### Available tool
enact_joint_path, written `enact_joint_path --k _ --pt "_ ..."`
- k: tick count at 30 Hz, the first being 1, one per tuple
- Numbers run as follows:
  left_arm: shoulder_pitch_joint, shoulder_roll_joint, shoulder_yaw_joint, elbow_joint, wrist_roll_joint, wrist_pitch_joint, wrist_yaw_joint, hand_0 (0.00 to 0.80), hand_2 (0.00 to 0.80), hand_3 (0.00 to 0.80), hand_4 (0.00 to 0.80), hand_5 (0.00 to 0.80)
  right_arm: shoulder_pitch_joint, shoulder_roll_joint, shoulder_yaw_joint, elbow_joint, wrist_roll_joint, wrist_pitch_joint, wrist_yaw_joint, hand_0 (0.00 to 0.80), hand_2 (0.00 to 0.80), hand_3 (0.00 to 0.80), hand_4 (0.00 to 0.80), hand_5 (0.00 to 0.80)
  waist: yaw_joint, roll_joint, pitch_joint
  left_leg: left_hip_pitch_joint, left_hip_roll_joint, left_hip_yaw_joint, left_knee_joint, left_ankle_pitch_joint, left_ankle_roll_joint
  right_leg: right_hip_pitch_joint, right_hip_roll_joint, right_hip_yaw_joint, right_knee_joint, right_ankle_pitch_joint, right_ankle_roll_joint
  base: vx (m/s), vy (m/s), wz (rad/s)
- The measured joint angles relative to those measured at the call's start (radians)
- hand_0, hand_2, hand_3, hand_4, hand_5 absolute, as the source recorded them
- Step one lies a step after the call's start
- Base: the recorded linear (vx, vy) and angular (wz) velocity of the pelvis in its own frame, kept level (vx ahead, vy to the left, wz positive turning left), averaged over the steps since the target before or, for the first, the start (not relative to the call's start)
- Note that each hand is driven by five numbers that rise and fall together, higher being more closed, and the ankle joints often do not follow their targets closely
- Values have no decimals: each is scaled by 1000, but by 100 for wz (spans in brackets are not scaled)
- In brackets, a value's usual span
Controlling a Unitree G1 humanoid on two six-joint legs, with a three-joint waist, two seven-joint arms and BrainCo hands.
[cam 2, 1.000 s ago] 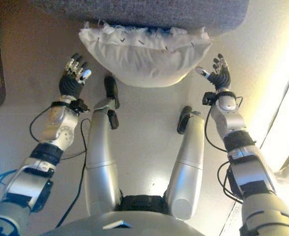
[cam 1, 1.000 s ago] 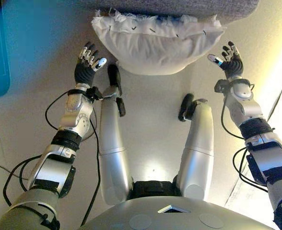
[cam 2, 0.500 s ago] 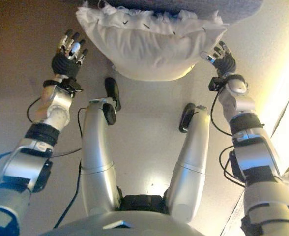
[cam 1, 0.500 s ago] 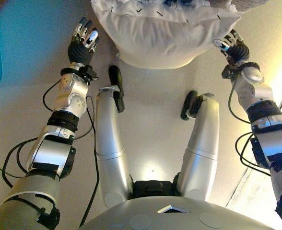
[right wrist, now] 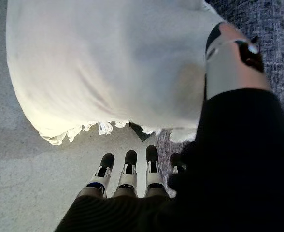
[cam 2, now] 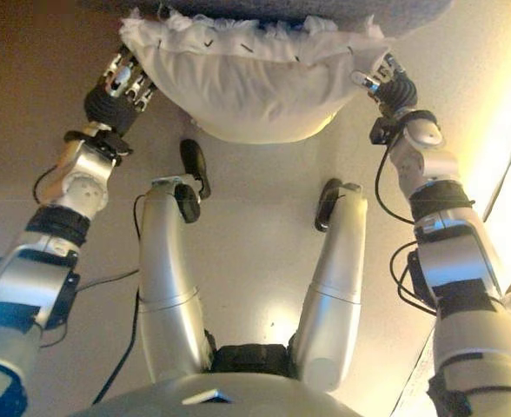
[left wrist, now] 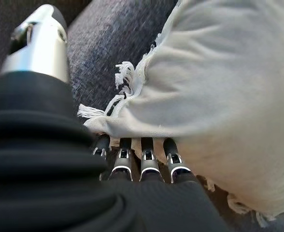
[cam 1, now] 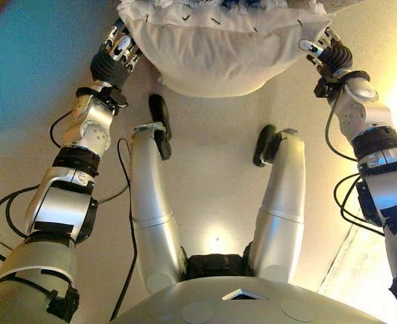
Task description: Pick up the cushion and take it to the sofa
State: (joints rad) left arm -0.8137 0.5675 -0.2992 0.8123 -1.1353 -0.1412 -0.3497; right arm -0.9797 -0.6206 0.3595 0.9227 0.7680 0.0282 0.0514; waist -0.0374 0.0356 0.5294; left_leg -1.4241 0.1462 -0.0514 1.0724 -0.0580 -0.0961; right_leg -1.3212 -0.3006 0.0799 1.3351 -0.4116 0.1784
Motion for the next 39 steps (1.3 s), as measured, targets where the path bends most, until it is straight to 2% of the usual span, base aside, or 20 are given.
enact_joint_path --k 10,19,20,21,22,23,24,25,28,31,33,39 --pt "-12 2 -28 3 -37 22 -67 0 0 0 0 0 -59 1 30 4 5 9 -4 0 0 0 0 0 3 4 2 2 2 9 -12 3 4 -1 -3 0 -10 0 0 0 0 0" --pt "-17 3 -42 5 -37 21 -37 0 0 0 0 0 -74 2 49 4 9 20 -3 0 0 0 0 0 3 5 2 16 4 18 -17 3 3 1 -3 8 -8 0 0 -1 -4 0" --pt "-19 3 -44 5 -37 21 -35 0 0 0 0 0 -77 2 50 4 9 22 1 72 72 72 72 72 3 5 2 16 4 18 -15 3 3 1 -3 8 -5 0 -1 1 -31 0" --pt "-23 2 -46 11 -37 21 -35 0 0 0 0 0 -79 1 50 5 10 22 5 191 191 191 191 191 2 5 2 16 5 17 -12 3 3 1 -3 8 -1 -1 -3 0 0 0" --pt "-28 2 -47 19 -37 21 -35 0 0 0 0 0 -79 1 51 6 10 22 6 232 232 232 232 232 3 5 2 16 5 17 -9 2 3 1 -3 8 3 -2 -4 0 0 0" --pt "-33 2 -49 26 -37 21 -36 0 0 0 0 0 -79 1 51 9 11 22 8 323 323 323 323 323 3 5 2 16 5 17 -7 1 1 0 -4 8 5 -2 -4 0 0 0" --pt "-36 1 -52 32 -38 21 -36 0 0 0 0 0 -79 2 53 19 11 22 10 351 351 351 351 351 3 5 2 16 5 15 -6 1 1 0 -4 8 7 -2 -5 0 0 0" --pt "-36 0 -52 32 -38 21 -36 0 0 0 0 0 -79 2 54 27 11 22 12 333 333 333 333 333 3 5 2 16 5 16 -7 2 2 0 -4 8 8 -2 -5 0 0 0" --pt "-38 -1 -56 33 -38 21 -36 0 0 0 0 0 -79 1 63 39 10 27 26 122 122 122 122 122 2 5 2 16 6 18 -10 2 3 -2 -8 8 9 -3 -5 -6 -5 1" --pt "-59 -3 -74 34 -38 21 -36 0 0 0 0 0 -86 1 70 39 10 27 39 88 88 88 88 88 2 5 2 14 7 21 -9 3 3 -6 -13 9 10 -3 -7 0 0 0" --pt "-72 -3 -74 37 -38 21 -33 0 0 0 0 0 -97 1 72 39 10 27 44 0 0 0 0 0 1 5 2 8 8 23 -1 1 2 -12 -17 8 14 -4 -7 -5 -4 -2" --pt "-103 -7 -77 40 8 17 76 0 0 0 0 0 -111 2 84 42 10 27 47 0 0 0 0 0 2 5 2 -4 9 20 16 -1 -1 -22 -17 8 30 -6 -11 0 0 0"
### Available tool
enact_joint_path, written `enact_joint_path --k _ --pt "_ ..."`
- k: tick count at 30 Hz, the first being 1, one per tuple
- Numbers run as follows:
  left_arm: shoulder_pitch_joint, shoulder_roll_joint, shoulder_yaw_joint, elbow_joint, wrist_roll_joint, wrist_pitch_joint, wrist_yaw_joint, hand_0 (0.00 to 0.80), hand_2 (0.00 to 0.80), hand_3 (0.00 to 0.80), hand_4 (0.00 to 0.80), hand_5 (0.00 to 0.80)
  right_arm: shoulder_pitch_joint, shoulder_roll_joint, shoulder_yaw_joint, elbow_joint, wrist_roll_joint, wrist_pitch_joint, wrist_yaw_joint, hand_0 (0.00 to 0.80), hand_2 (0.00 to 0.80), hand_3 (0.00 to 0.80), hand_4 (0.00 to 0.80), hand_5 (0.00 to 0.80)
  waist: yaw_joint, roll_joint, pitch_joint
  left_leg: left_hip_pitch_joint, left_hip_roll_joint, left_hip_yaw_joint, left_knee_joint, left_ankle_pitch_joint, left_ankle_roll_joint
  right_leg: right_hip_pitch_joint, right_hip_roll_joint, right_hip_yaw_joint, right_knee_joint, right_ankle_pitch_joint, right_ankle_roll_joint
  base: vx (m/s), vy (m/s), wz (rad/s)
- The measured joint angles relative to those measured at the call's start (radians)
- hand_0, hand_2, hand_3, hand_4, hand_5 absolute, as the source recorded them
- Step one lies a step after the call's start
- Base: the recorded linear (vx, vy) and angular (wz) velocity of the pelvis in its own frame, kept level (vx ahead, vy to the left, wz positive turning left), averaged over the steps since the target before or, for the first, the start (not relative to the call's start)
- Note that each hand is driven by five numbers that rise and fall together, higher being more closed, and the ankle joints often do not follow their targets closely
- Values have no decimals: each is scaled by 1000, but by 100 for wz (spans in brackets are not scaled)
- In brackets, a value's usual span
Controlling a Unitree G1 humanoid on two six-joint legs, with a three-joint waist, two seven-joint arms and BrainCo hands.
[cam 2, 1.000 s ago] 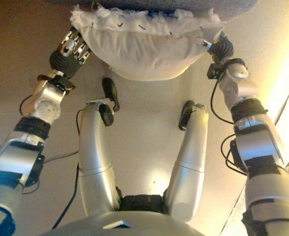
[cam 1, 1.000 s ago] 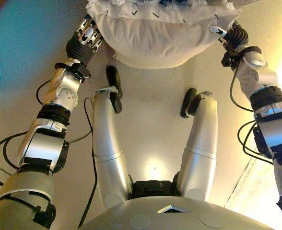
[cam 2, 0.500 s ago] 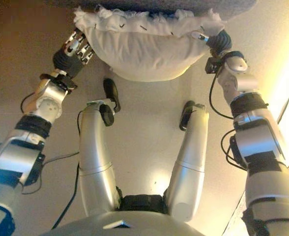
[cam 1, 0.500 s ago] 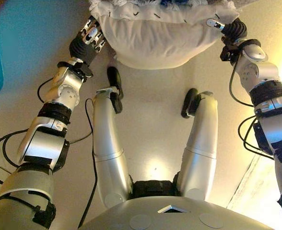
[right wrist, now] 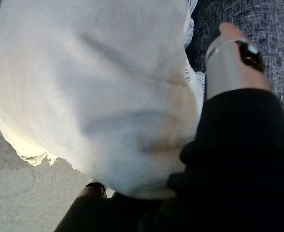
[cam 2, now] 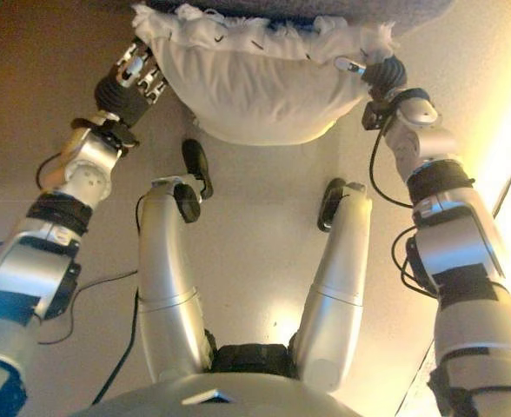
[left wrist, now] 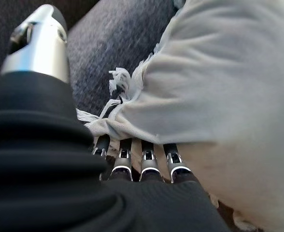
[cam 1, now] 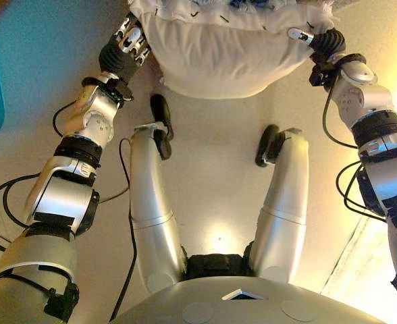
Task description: Pick up the cushion and take it to the sofa
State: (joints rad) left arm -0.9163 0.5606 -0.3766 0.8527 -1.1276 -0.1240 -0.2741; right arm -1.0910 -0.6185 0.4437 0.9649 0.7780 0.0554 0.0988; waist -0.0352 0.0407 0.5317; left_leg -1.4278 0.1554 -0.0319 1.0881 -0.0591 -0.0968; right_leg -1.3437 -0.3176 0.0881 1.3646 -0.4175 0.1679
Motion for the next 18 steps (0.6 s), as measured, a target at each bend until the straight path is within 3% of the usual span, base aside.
enact_joint_path --k 10,18 --pt "-15 -1 -47 0 301 -105 284 0 0 0 0 0 -4 0 0 -2 1 -2 0 0 0 0 0 0 1 0 0 0 3 5 -26 5 -3 -10 -2 -8 -11 -3 -5 -6 -3 1" --pt "-42 -11 -79 -1 329 -103 308 0 0 0 0 0 -6 2 0 0 1 -7 0 0 0 0 0 0 3 0 0 0 7 2 -24 3 -6 -9 -5 -15 -10 -3 -7 -2 -2 -1"
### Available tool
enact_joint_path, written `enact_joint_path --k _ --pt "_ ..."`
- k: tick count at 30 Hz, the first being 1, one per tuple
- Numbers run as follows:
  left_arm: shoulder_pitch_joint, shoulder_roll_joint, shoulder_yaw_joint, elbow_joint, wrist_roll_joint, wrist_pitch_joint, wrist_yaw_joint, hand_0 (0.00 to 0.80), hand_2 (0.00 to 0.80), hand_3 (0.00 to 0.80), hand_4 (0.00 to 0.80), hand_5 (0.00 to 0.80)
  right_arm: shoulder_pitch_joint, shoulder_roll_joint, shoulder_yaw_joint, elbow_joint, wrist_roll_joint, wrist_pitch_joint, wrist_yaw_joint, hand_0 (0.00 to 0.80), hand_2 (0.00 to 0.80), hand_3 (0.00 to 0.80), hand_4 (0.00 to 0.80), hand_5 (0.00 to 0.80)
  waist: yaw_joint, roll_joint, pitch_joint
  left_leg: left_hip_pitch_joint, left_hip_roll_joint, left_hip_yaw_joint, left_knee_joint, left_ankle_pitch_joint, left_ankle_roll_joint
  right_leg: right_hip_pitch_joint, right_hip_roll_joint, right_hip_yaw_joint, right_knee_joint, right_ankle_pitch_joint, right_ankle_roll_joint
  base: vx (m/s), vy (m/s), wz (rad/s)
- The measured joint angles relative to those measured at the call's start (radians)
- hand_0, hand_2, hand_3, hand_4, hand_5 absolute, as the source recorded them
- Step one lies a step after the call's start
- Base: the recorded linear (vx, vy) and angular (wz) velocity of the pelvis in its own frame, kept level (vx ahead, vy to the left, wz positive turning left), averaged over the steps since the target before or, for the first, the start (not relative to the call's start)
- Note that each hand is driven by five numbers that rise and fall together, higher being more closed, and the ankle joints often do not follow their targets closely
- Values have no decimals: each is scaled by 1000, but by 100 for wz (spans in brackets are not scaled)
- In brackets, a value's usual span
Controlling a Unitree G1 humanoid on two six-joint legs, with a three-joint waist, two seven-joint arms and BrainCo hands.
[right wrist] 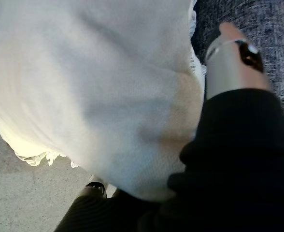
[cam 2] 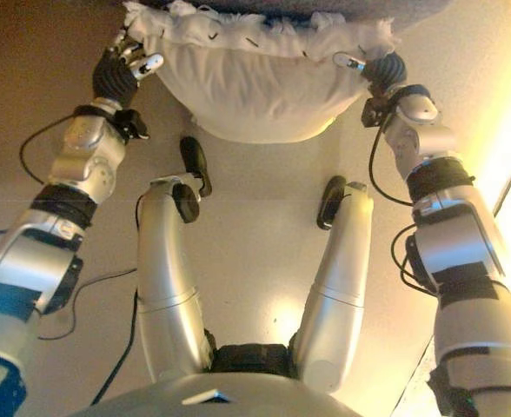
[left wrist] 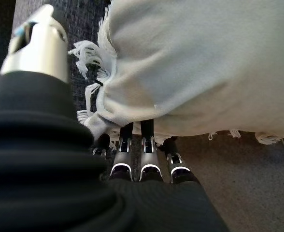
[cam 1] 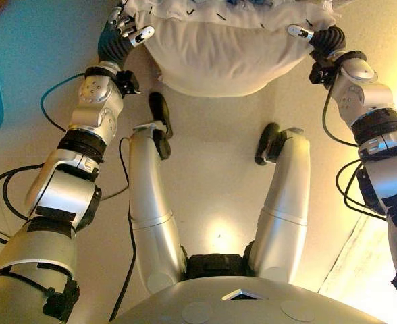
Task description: Pick up the cushion and take it to the sofa
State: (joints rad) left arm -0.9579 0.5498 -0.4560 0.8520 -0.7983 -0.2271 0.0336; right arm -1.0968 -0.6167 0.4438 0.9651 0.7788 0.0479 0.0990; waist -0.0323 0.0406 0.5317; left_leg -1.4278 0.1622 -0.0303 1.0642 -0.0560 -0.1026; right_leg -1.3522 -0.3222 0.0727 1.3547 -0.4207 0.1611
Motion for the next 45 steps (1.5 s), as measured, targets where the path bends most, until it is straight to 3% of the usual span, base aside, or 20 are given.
enact_joint_path --k 9,10,11,12,13,29,34,41,45 --pt "-45 -1 -33 30 0 28 14 0 0 0 0 0 -9 2 0 21 0 -3 11 0 0 0 0 0 -2 0 0 0 2 1 2 0 1 2 -4 0 -1 0 0 0 0 0" --pt "-45 -1 -33 30 0 30 11 0 0 0 0 0 -8 3 0 21 0 -3 14 72 72 72 72 72 -3 0 0 0 2 1 1 0 1 2 -4 0 -2 0 0 0 0 0" --pt "-46 -1 -33 30 0 33 7 160 160 160 160 160 -9 4 0 21 0 -4 16 436 436 436 436 436 -3 0 0 0 2 1 2 0 1 2 -4 0 -2 0 0 0 0 0" --pt "-46 -2 -33 30 -1 34 3 433 433 433 433 433 -9 5 0 21 -1 -4 16 646 646 646 646 646 -3 0 0 0 2 1 1 0 1 2 -4 0 -3 0 0 0 0 0" --pt "-46 -2 -33 30 -1 34 1 800 800 800 800 800 -8 6 0 22 -1 -4 16 800 800 800 800 800 -3 0 0 0 3 1 1 0 1 2 -4 0 -3 0 0 0 0 0" --pt "-45 -24 -33 40 -44 39 -34 800 800 800 800 800 -4 14 0 55 -3 -7 18 800 800 800 800 800 -2 0 0 0 -1 4 12 0 3 2 -18 -2 10 1 1 -2 2 0" --pt "-44 -32 -30 41 -67 31 -36 800 800 800 800 800 2 20 0 64 -3 -52 12 800 800 800 800 800 -2 0 0 4 2 4 2 1 4 11 -17 -10 -1 1 1 0 0 0" --pt "9 -66 3 37 -59 -21 -36 800 800 800 800 800 72 36 -5 47 -3 -111 -27 800 800 800 800 800 -5 -1 1 141 12 15 -71 3 6 162 -17 -47 -85 4 4 20 12 0" --pt "74 -75 53 4 -58 -48 -35 800 800 800 800 800 172 47 -36 -87 -3 -123 -69 800 800 800 800 800 -5 -4 1 239 30 32 -148 11 8 268 -14 -77 -171 17 1 96 13 -1"
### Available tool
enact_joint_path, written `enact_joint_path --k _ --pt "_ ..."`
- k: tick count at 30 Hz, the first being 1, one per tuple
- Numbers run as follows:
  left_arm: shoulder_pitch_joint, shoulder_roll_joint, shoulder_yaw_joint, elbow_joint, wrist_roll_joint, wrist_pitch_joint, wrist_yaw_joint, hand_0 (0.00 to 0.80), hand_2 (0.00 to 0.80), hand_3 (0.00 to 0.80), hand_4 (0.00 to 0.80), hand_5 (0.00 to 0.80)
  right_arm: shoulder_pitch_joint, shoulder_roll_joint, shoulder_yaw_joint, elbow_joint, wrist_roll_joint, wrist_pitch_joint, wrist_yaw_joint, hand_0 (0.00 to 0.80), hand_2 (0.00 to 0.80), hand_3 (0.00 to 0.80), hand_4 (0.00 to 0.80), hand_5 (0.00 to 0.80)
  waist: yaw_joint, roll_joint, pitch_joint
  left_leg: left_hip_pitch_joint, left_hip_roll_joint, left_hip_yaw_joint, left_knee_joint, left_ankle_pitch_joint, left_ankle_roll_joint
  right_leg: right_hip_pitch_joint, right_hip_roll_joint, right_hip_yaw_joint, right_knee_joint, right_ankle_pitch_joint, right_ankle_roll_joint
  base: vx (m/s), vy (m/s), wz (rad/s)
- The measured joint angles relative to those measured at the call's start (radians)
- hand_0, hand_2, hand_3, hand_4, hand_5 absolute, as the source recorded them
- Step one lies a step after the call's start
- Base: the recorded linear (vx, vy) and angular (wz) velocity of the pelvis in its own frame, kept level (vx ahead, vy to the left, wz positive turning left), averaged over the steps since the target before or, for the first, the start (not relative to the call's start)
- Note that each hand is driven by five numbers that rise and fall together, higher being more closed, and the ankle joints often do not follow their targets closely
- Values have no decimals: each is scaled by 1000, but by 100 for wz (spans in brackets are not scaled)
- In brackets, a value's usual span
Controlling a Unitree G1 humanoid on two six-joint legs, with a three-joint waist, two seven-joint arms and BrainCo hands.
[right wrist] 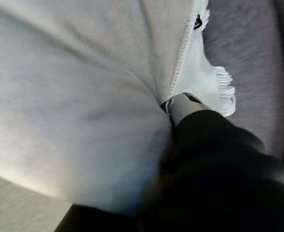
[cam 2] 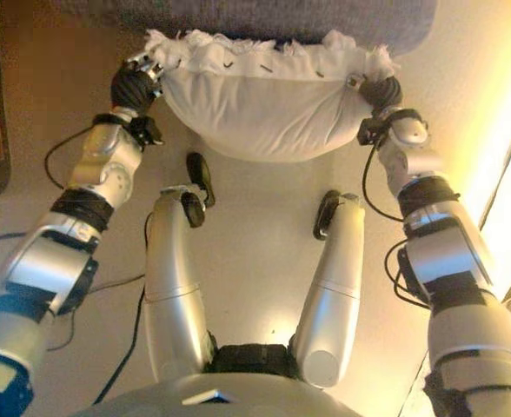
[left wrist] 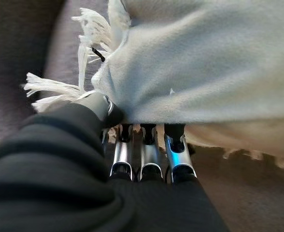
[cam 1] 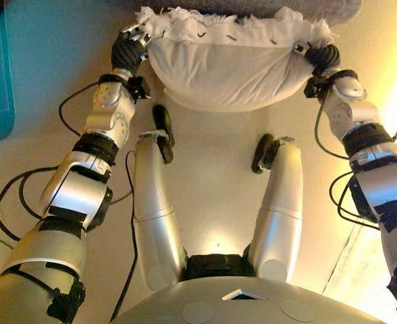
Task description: Pick up the cushion and take it to the sofa
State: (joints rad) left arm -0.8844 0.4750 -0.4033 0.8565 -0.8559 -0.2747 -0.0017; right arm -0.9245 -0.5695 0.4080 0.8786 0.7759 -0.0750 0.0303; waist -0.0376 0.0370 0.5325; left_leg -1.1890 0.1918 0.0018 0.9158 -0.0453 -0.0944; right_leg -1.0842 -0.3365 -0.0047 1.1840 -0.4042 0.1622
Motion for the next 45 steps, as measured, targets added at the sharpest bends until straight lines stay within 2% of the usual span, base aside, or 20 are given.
enact_joint_path --k 7,11,16,19,20,23,24,26,28,30,32,37,40,45 --pt "157 -20 85 -179 58 4 5 800 800 800 800 800 219 8 -73 -272 -79 2 -109 800 800 800 800 800 -2 -11 -2 251 -8 30 -213 42 -14 267 3 -63 -237 55 18 178 4 4" --pt "231 -18 126 -281 59 54 5 800 800 800 800 800 328 33 -115 -393 -120 21 -142 800 800 800 800 800 1 -31 -11 450 -31 52 -375 80 -15 462 3 -99 -394 96 26 159 0 7" --pt "231 7 153 -339 57 79 5 800 800 800 800 800 335 53 -136 -418 -125 40 -143 800 800 800 800 800 3 -67 -42 584 -40 67 -497 109 -10 592 0 -123 -505 124 33 115 -21 3" --pt "237 -1 154 -342 58 110 16 800 800 800 800 800 350 68 -150 -427 -125 44 -152 800 800 800 800 800 2 -70 -44 670 -46 82 -567 136 -8 694 1 -152 -583 155 41 127 -58 8" --pt "246 -11 150 -342 58 120 19 800 800 800 800 800 376 82 -167 -431 -124 44 -161 800 800 800 800 800 0 -69 -45 712 -52 97 -596 150 -3 749 -3 -174 -618 166 44 110 3 27" --pt "324 -46 148 -352 87 124 26 800 800 800 800 800 480 102 -182 -477 -118 41 -171 800 800 800 800 800 3 -68 -147 763 -55 117 -681 154 14 829 -7 -212 -742 193 46 218 71 21" --pt "338 -44 148 -353 106 139 37 800 800 800 800 800 492 112 -190 -483 -117 50 -171 800 800 800 800 800 5 -66 -149 817 -64 130 -719 168 18 898 5 -225 -805 229 60 199 74 1" --pt "364 -46 143 -352 141 168 53 800 800 800 800 800 518 127 -191 -483 -116 65 -168 800 800 800 800 800 3 -74 -182 903 -83 138 -775 174 16 1013 4 -233 -927 274 69 267 57 5" --pt "377 -56 138 -352 144 189 66 800 800 800 800 800 540 126 -193 -483 -104 78 -164 800 800 800 800 800 6 -75 -247 935 -99 138 -809 176 20 1075 4 -245 -1010 313 62 278 17 16" --pt "388 -68 142 -353 144 206 74 800 800 800 800 800 558 137 -194 -483 -95 82 -157 800 800 800 800 800 14 -77 -272 1003 -109 133 -836 175 19 1143 5 -253 -1024 335 54 200 25 15" --pt "434 -80 149 -362 145 218 73 800 800 800 800 800 609 161 -202 -484 -95 81 -149 800 800 800 800 800 29 -80 -344 1044 -107 133 -880 169 22 1153 4 -253 -1001 338 49 158 48 7" --pt "529 -89 151 -367 146 250 65 800 800 800 800 800 696 190 -201 -485 -96 94 -125 800 800 800 800 800 52 -80 -430 1161 -110 129 -958 174 26 1204 -2 -254 -938 352 40 111 91 5" --pt "540 -88 152 -365 145 273 55 800 800 800 800 800 697 189 -201 -480 -80 128 -106 800 800 800 800 800 54 -80 -445 1186 -113 123 -967 174 28 1201 -11 -254 -883 360 48 10 169 8" --pt "538 -79 147 -356 146 289 27 800 800 800 800 800 695 183 -197 -432 -59 151 -88 800 800 800 800 800 54 -86 -465 1194 -149 121 -967 173 46 1209 -35 -252 -870 386 30 -20 221 9"
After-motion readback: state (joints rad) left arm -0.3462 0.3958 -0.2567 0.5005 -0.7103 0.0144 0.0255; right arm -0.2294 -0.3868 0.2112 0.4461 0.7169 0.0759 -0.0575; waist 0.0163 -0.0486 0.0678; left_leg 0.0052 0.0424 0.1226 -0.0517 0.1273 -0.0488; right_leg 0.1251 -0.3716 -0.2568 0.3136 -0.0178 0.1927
